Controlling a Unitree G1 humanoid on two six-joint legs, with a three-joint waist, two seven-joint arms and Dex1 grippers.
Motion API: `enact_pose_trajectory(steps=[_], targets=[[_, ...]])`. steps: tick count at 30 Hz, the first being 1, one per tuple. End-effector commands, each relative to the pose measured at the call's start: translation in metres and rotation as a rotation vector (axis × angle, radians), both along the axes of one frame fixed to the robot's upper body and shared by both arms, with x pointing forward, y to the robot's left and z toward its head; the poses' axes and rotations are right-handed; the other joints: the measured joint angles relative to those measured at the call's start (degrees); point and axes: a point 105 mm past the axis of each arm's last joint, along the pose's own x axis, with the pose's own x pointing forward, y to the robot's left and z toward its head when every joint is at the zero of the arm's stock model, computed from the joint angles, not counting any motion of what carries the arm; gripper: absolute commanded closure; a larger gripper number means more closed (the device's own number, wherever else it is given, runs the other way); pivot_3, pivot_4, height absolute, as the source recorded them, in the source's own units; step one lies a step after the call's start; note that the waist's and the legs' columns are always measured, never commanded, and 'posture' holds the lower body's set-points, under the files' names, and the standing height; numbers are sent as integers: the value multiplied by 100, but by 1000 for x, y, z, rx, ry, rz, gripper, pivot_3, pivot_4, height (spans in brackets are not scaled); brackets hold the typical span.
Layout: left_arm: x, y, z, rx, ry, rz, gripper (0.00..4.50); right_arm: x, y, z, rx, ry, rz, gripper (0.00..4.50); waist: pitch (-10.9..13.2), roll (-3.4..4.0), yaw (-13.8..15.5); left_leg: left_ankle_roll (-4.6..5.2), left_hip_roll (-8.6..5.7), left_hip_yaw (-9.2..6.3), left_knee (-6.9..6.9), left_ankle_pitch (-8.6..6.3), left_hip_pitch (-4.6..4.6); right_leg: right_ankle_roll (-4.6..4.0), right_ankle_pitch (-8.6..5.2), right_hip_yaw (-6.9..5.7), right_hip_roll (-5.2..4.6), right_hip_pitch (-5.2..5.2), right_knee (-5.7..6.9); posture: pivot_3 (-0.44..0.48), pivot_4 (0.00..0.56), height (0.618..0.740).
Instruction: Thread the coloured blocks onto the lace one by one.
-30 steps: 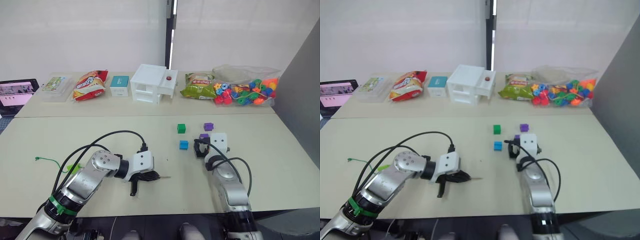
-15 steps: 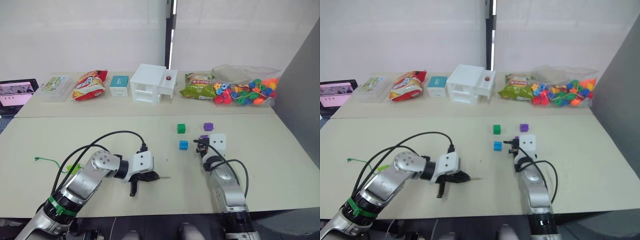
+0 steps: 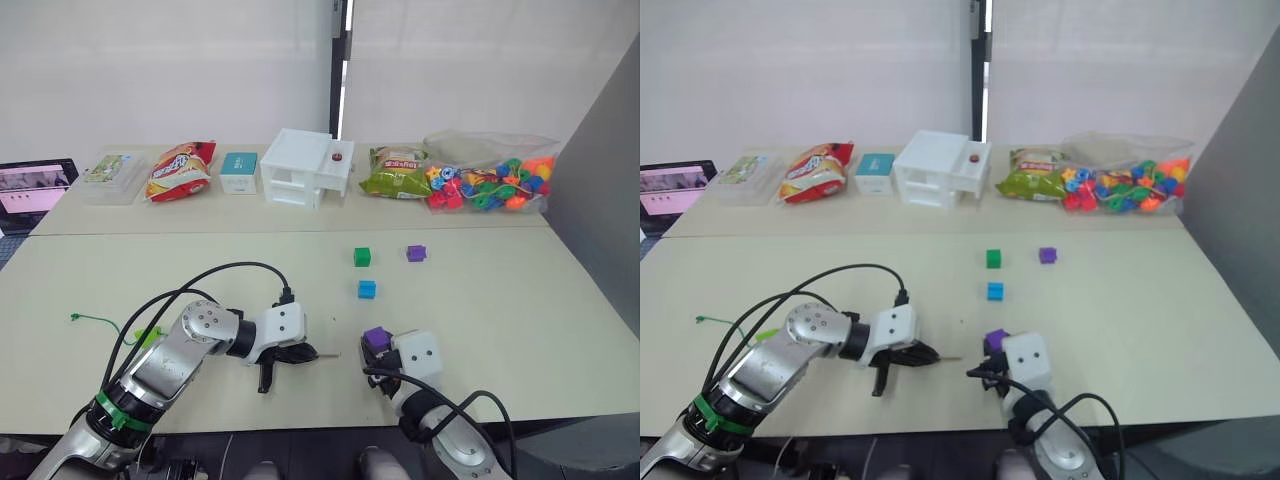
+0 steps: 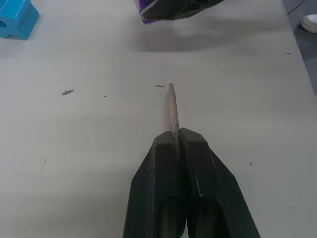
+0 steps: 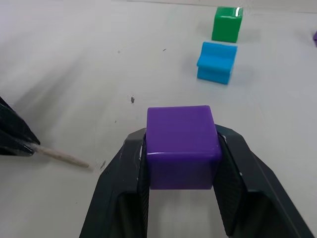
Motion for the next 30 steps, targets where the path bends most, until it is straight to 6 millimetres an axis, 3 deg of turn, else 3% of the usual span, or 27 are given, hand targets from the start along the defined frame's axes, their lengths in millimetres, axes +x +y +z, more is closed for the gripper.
enact_pose_trajectory(steps=[1, 7, 9, 12, 16, 20, 23, 26, 30], targets=[[0, -1, 9, -13, -30, -21, 4500, -3, 3, -18, 10, 79, -1, 3329, 0, 0, 8, 0, 0, 0, 0, 0, 0, 0, 0, 0, -1, 0, -1, 0, 150, 740], [2, 0, 11, -10, -35, -18, 4500, -6, 3, -41, -2, 168, 7, 3329, -8, -10, -4, 0, 4, -2, -1, 0, 4, 0, 0, -1, 4, 2, 1, 0, 150, 740], [2, 1, 11, -9, -36, -16, 4500, -4, 2, -32, 14, 123, 14, 2306, -12, -16, -3, 0, 4, -2, -2, 0, 6, 0, 0, -1, 4, 4, 1, 0, 150, 740], [3, 0, 11, -12, -36, -14, 4500, 0, -5, -13, 32, 38, 8, 1346, -12, -16, -1, 0, 3, -2, -1, 0, 4, 0, 0, -1, 2, 3, 3, 0, 150, 740], [2, -1, 11, -16, -38, -11, 4500, 8, -15, 28, 13, -124, 75, 32, -11, -15, 14, -1, -1, 0, 3, 0, -2, 0, 0, 0, -2, 3, -3, 0, 150, 740], [2, -2, 11, -20, -41, -8, 4500, 8, -12, 55, -48, -196, 291, 32, -10, -14, -16, 0, 0, 0, 2, 0, 0, 0, 0, 0, 1, 1, 0, 0, 150, 740], [2, -2, 11, -23, -45, -6, 4500, -2, -5, 70, -100, -132, 673, 32, -5, -8, -18, 0, 1, -4, 6, 0, 4, 0, 0, 0, 6, 3, 11, 0, 150, 740], [2, -2, 11, -23, -48, -5, 4500, -13, -8, 71, -191, -5, 941, 32, -4, -9, 2, 1, 0, -3, 9, 0, 2, 0, 0, -2, 4, 13, -3, 0, 150, 740], [1, -2, 11, -25, -49, -3, 4500, -5, -18, 60, -422, 94, 1161, 32, -3, -10, 8, 3, 1, -3, 9, -1, -1, 0, 0, -4, 2, 17, -15, 0, 150, 740]])
